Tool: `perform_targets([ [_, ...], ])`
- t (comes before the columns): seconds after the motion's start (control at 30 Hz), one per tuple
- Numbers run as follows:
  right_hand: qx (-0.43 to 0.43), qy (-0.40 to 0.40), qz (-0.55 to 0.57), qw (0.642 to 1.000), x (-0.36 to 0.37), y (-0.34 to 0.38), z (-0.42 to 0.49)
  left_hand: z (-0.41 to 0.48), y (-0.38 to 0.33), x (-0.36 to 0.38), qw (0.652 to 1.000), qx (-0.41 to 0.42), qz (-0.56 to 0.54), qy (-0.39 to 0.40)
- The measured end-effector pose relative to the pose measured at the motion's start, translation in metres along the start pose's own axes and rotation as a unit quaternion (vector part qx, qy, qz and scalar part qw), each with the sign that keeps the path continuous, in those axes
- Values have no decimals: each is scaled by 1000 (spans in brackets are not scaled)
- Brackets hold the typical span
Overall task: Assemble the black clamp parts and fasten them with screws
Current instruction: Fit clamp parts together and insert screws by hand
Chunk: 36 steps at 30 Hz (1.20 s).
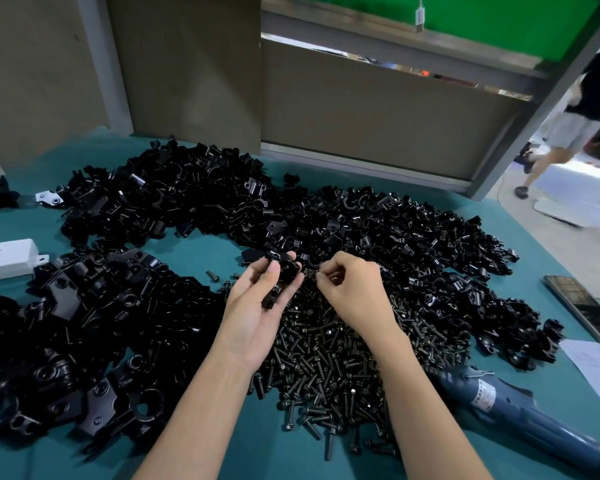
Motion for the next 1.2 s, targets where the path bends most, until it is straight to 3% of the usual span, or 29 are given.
perform_targets([
  [0.13, 25, -46, 142, 988, -2, -7, -6, 1, 0, 1, 1000, 3, 7, 14],
  [0.23, 61, -71, 319, 943, -2, -12, -9, 1, 0, 1, 1000, 4, 16, 12],
  [0.33, 84, -77, 398, 910, -4, -13, -11, 0, 1, 1, 1000, 1, 29, 11],
  [0.57, 40, -65, 346, 935, -7, -9, -13, -3, 4, 6, 998, -17, 57, 15],
  [0.77, -28, -38, 216, 975, -6, 6, -14, -3, 5, 6, 998, -26, 58, 21],
  [1.07, -120, -133, 173, 969, -24, 20, -21, -5, 4, 9, 998, -39, 28, 27],
  [1.2, -126, -133, 187, 965, -23, 20, -22, -5, 4, 10, 999, -39, 16, 34],
])
Point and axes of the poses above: each hand's wrist, its own z-axis towards the middle knuckle, its own x-axis out of the palm, y = z × x, the point moved 6 cm from there along z, towards the middle knuckle, and after that the axes turned 2 degrees about z, right-handed, at the moved point
